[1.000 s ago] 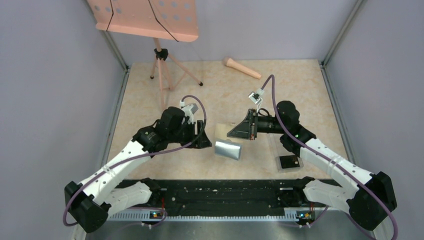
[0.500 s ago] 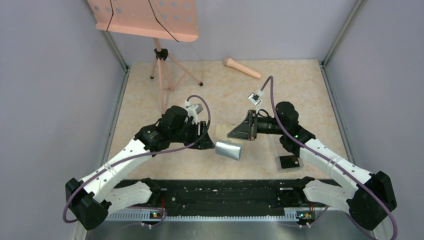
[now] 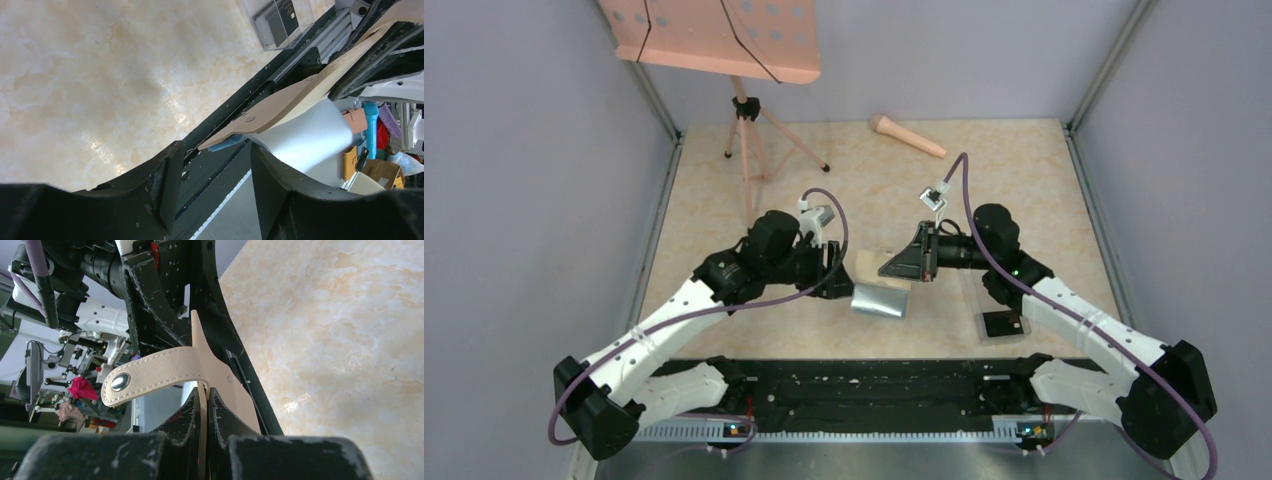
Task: Put the credit cards into the card holder
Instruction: Open the card holder at the center of the board.
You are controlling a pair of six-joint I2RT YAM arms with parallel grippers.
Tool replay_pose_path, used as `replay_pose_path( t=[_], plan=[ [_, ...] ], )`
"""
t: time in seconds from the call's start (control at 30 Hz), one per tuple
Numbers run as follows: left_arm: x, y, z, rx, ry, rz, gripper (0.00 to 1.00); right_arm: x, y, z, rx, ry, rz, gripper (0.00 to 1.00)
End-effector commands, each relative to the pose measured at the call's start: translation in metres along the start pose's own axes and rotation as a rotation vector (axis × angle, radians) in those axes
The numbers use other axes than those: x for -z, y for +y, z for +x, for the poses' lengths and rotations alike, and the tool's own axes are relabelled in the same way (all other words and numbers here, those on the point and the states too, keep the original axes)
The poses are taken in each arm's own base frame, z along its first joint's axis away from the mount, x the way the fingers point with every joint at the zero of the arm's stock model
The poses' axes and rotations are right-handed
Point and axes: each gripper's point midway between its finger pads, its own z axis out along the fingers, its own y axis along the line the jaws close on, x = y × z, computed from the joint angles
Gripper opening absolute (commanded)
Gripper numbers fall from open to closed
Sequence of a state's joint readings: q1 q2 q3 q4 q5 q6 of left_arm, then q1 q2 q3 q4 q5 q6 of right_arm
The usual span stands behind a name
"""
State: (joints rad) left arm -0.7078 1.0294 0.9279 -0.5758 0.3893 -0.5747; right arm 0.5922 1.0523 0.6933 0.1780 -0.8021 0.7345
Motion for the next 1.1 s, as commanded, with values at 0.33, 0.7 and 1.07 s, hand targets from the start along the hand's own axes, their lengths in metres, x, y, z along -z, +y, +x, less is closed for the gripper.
replay_pose_path(
  t=[0.33,0.7,1.07],
  plan=[
    [-0.001,-0.044,-0.024,-0.067,-0.137,0.255,0.64,0.005,0.025,-0.004,-0.022,-0.025,-0.116,0.00],
    [0.002,-0.064,-0.015,-0.073,-0.144,0.435,0.63,0.009,0.044,-0.008,-0.077,-0.057,-0.208,0.00],
    [0.012,-0.066,-0.022,-0.057,-0.216,0.454,0.00,0.005,0.036,-0.011,-0.106,-0.074,-0.191,0.08]
  ],
)
